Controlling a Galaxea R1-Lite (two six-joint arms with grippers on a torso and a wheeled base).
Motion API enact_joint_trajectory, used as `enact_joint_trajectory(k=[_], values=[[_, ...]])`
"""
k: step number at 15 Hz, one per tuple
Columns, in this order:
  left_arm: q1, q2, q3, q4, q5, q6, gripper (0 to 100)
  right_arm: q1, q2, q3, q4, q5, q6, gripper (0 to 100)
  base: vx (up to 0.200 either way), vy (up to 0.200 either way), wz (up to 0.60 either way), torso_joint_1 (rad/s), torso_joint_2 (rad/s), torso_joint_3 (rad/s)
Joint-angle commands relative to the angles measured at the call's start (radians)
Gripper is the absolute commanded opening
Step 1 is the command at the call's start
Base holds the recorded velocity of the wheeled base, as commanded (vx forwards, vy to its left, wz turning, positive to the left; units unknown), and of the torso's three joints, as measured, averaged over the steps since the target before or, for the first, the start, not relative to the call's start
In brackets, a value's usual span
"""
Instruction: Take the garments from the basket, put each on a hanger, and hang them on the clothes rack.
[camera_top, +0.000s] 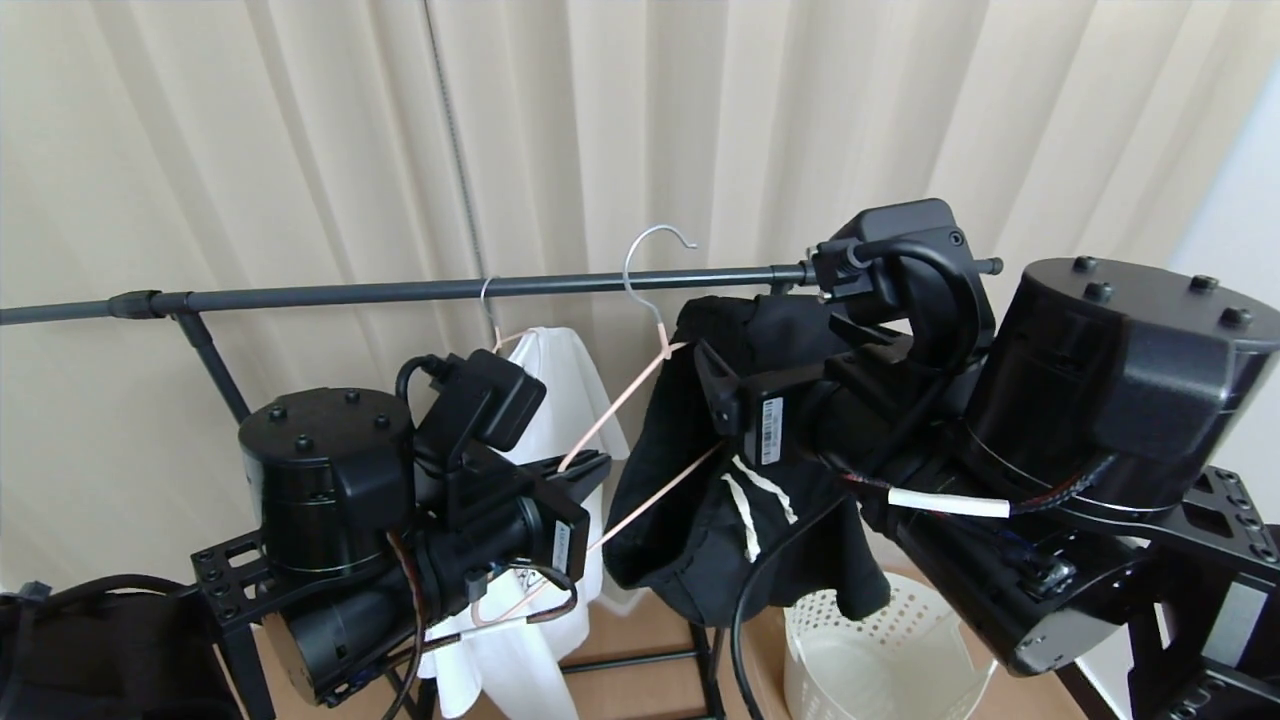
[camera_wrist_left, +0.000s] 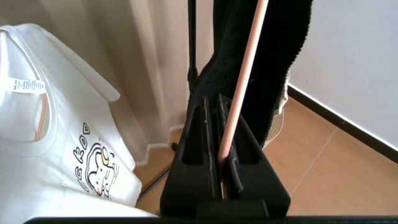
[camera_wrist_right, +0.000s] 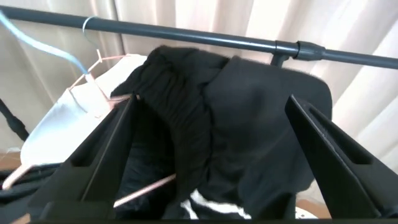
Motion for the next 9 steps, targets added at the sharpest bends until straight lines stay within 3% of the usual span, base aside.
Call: enact_joint_trajectory(k=[1, 4, 5, 6, 7, 9], values=[[0.004, 0.006, -0.002, -0.007, -0.001, -0.001, 0, 0.003, -0.025, 0.028, 0.0, 0.027, -0.001, 100, 0.0, 0.0, 0.0, 0.0, 0.0, 0.0], [0.018, 0.011, 0.041, -0.081, -0.012, 0.0, 0, 0.001, -0.116, 0.098, 0.006, 0.133, -0.038, 100, 0.0, 0.0, 0.0, 0.0, 0.0, 0.0], [0.018, 0.011, 0.041, -0.081, -0.012, 0.0, 0, 0.001, -0.116, 0.098, 0.006, 0.133, -0.038, 100, 0.0, 0.0, 0.0, 0.0, 0.0, 0.0], [0.02, 0.012, 0.098, -0.127, -0.013, 0.003, 0, -0.008, -0.209, 0.153, 0.018, 0.222, -0.113, 100, 0.0, 0.0, 0.0, 0.0, 0.0, 0.0], [0.021, 0.012, 0.122, -0.151, -0.015, 0.005, 0, -0.017, -0.245, 0.173, 0.024, 0.257, -0.139, 100, 0.0, 0.0, 0.0, 0.0, 0.0, 0.0], [0.047, 0.006, 0.231, -0.265, -0.074, 0.034, 0, -0.074, -0.358, 0.181, 0.169, 0.384, -0.208, 100, 0.0, 0.0, 0.0, 0.0, 0.0, 0.0]])
